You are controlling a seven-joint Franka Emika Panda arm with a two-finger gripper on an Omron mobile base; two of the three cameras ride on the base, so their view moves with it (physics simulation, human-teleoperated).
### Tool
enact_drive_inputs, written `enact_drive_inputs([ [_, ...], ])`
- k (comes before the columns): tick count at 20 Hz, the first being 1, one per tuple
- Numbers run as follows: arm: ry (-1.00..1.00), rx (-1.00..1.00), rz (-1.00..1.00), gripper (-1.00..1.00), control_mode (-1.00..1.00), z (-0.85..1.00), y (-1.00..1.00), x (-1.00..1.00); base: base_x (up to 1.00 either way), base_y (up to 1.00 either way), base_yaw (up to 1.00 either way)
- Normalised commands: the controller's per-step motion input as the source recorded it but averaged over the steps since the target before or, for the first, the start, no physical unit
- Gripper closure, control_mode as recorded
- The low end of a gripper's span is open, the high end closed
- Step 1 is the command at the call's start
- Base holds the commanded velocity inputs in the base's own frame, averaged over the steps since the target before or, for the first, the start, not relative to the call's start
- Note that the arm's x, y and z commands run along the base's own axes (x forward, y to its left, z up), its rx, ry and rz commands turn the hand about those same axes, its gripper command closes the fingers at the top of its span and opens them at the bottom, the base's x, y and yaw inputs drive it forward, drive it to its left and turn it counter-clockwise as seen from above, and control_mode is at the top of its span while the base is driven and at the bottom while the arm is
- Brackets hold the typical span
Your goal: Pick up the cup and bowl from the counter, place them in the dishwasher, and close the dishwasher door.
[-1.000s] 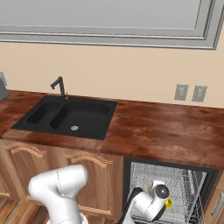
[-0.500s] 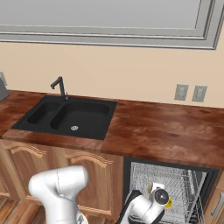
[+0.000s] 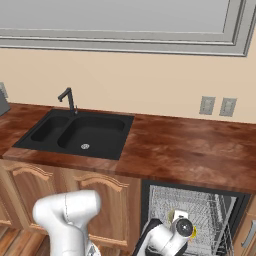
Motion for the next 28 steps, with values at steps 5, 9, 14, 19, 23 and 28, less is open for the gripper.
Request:
enact_drive_inputs([
  [5, -0.03, 0.00, 0.00, -1.00, -1.00, 0.06, -0.01, -0.22, 0.00, 0.00, 0.00],
  [9, -0.04, 0.00, 0.00, -1.00, -1.00, 0.02, -0.03, -0.25, 0.00, 0.00, 0.00],
  [14, -0.03, 0.00, 0.00, -1.00, -1.00, 0.00, -0.01, -0.24, 0.00, 0.00, 0.00],
  [19, -0.01, 0.00, 0.00, -1.00, -1.00, 0.00, 0.00, -0.15, 0.00, 0.00, 0.00],
  [23, -0.01, 0.00, 0.00, -1.00, -1.00, 0.00, -0.02, -0.17, 0.00, 0.00, 0.00],
  [28, -0.04, 0.00, 0.00, -1.00, -1.00, 0.03, -0.11, -0.21, 0.00, 0.00, 0.00],
])
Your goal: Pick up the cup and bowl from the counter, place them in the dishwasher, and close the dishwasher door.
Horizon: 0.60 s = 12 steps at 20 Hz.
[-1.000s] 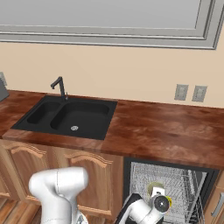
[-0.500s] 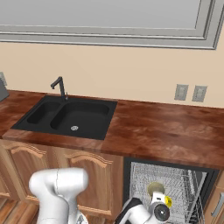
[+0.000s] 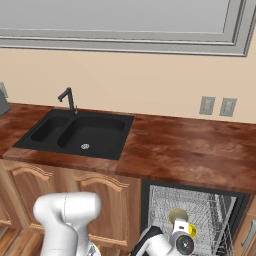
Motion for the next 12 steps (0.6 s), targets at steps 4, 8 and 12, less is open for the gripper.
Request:
enact_drive_inputs([
  [4, -0.09, 0.00, 0.00, -1.00, -1.00, 0.59, -0.05, -0.35, 0.00, 0.00, 0.00],
  [8, -0.07, 0.00, 0.00, -1.00, -1.00, 0.59, 0.00, -0.23, 0.00, 0.00, 0.00],
  [12, -0.03, 0.00, 0.00, -1.00, -1.00, 0.27, 0.00, -0.13, 0.00, 0.00, 0.00],
])
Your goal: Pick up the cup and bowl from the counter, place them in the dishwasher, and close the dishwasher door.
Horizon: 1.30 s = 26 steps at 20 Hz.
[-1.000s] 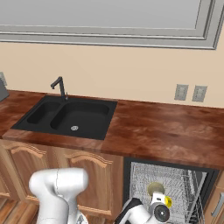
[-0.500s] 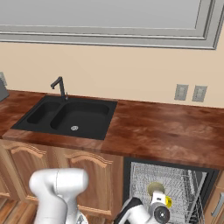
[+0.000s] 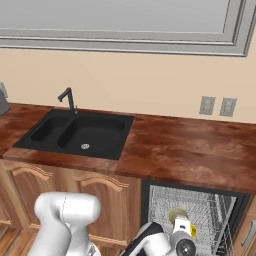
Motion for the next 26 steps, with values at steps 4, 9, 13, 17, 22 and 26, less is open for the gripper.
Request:
enact_drive_inputs([
  [4, -0.01, 0.00, 0.00, -1.00, -1.00, 0.12, 0.00, -0.05, 0.00, 0.00, 0.00],
  [9, -0.02, 0.00, 0.00, -1.00, -1.00, 0.10, 0.00, -0.12, 0.00, 0.00, 0.00],
  [13, -0.03, 0.00, 0.00, -1.00, -1.00, 0.10, -0.01, -0.16, 0.00, 0.00, 0.00],
  [17, -0.03, 0.00, 0.00, -1.00, -1.00, 0.09, -0.03, -0.17, 0.00, 0.00, 0.00],
  [22, -0.03, 0.00, 0.00, -1.00, -1.00, 0.06, -0.07, -0.19, 0.00, 0.00, 0.00],
  [26, -0.03, 0.00, 0.00, -1.00, -1.00, 0.01, -0.11, -0.29, 0.00, 0.00, 0.00],
])
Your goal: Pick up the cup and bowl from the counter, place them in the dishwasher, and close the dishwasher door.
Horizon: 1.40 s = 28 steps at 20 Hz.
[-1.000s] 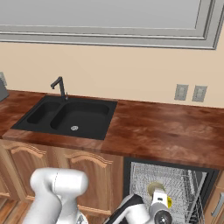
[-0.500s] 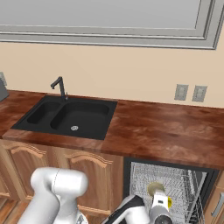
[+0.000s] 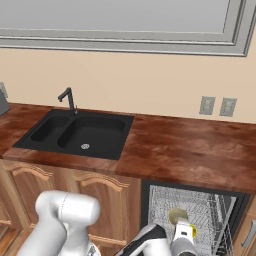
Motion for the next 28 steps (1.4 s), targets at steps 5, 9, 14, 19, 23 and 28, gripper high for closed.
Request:
enact_drive_inputs([
  [5, -0.04, 0.00, 0.00, -1.00, -1.00, 0.00, -0.16, -0.41, 0.00, 0.00, 0.00],
  [9, -0.03, 0.00, 0.00, -1.00, -1.00, 0.00, -0.16, -0.39, 0.00, 0.00, 0.00],
  [14, -0.03, 0.00, 0.00, -1.00, -1.00, 0.00, -0.11, -0.34, 0.00, 0.00, 0.00],
  [19, -0.02, 0.00, 0.01, -1.00, -1.00, 0.00, -0.03, -0.31, 0.00, 0.00, 0.00],
  [23, -0.02, 0.00, 0.05, -1.00, -1.00, -0.11, 0.00, -0.36, 0.00, 0.00, 0.00],
  [28, -0.07, 0.00, 0.07, -1.00, -1.00, -0.13, 0.00, -0.55, 0.00, 0.00, 0.00],
])
